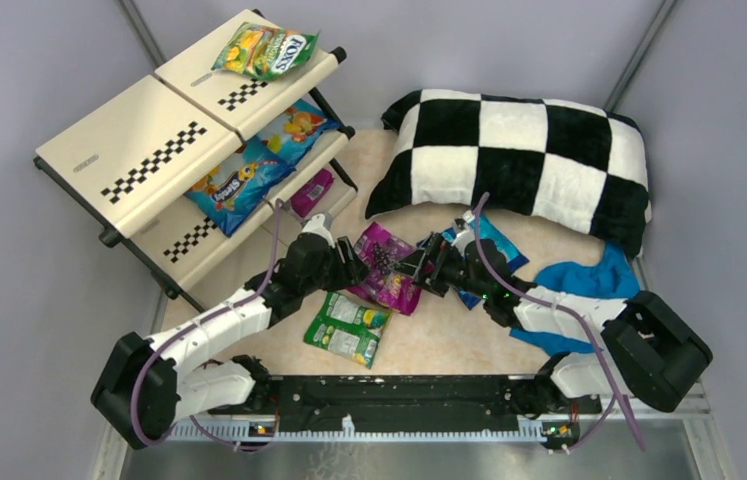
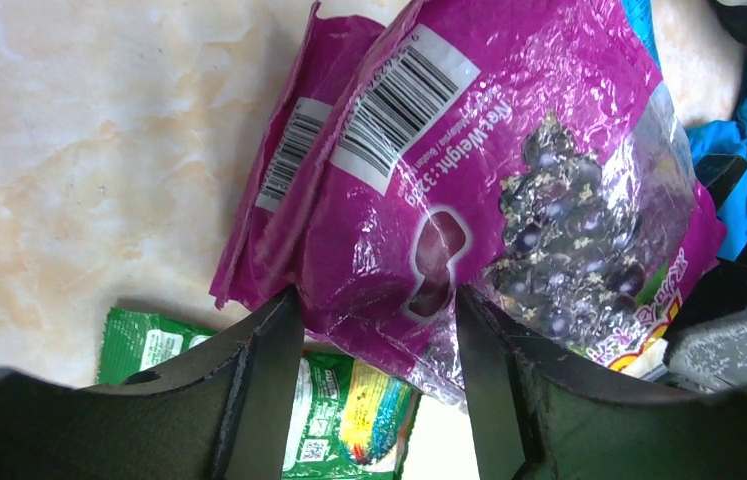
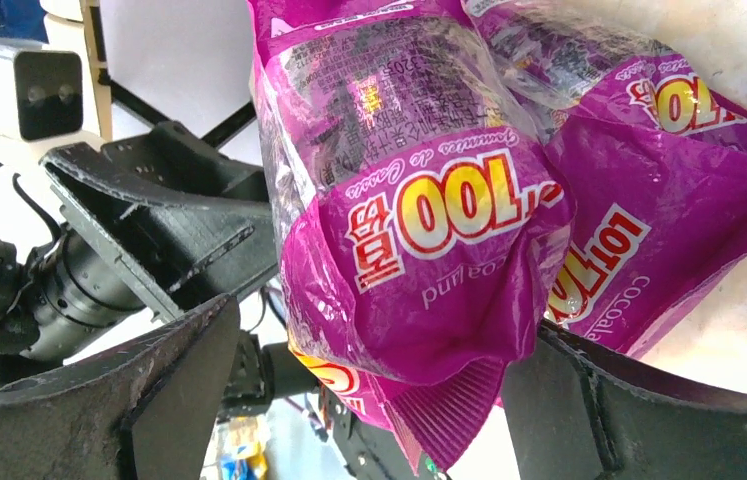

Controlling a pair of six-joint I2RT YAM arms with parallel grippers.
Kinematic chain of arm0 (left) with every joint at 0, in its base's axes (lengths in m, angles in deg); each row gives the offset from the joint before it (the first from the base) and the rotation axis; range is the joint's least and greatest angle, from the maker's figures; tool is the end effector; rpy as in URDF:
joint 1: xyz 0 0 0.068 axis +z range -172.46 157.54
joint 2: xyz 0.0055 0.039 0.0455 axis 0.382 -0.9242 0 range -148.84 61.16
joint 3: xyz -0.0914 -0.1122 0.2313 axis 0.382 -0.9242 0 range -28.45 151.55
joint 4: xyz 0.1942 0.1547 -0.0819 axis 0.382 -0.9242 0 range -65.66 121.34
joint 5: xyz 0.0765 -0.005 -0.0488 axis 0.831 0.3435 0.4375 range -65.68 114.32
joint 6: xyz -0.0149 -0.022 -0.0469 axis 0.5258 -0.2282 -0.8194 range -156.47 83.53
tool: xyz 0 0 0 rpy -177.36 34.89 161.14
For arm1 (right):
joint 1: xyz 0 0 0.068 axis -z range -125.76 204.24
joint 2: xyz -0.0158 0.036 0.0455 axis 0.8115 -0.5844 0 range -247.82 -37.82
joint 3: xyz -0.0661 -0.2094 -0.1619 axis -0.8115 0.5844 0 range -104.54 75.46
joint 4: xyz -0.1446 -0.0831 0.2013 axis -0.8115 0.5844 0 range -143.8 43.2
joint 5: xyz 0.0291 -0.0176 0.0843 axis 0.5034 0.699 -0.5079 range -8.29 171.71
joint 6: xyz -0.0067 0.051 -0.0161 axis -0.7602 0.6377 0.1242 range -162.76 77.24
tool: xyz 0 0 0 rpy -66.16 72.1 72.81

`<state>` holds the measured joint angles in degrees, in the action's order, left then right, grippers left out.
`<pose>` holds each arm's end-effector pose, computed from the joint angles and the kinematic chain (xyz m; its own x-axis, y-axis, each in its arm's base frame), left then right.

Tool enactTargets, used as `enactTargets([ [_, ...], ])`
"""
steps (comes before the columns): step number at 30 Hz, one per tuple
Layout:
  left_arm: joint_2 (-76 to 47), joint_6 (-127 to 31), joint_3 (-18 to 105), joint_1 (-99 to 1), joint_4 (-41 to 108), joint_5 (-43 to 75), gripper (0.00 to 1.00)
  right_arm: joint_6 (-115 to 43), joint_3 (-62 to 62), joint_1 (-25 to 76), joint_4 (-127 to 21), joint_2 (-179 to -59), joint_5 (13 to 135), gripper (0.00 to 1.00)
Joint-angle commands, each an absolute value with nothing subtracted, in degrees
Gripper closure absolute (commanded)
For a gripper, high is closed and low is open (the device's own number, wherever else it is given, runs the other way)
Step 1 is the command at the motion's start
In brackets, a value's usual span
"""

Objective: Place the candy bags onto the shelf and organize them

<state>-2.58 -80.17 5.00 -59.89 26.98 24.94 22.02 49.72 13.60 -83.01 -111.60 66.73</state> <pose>0.1871 -0.1425 0.2163 -0.7414 -0.3026 -0.5990 0.1223 0.8167 -0.5640 0.1892 0.1745 0.1900 -0.8415 0.4293 -0.3279 -0.1257 0.4348 0.8917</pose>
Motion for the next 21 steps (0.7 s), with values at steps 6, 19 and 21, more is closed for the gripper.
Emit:
enactTargets([
  [6,-1.14,-86.24,-0.78,-60.16,33.90,19.24,0.38,23.57,55.21,8.56,-100.40,-112.24,80.82,0.11],
  [19,-0.15,-88.25,-1.90,-60.17,36.42,17.37,0.39,21.95,50.15,6.96,-102.17,-117.66,78.98,0.17],
  [21,0.09,-88.24,-1.83,-60.16,36.35,16.98,0.39,22.16,49.25,6.70,-102.30,-117.94,78.71,0.25],
])
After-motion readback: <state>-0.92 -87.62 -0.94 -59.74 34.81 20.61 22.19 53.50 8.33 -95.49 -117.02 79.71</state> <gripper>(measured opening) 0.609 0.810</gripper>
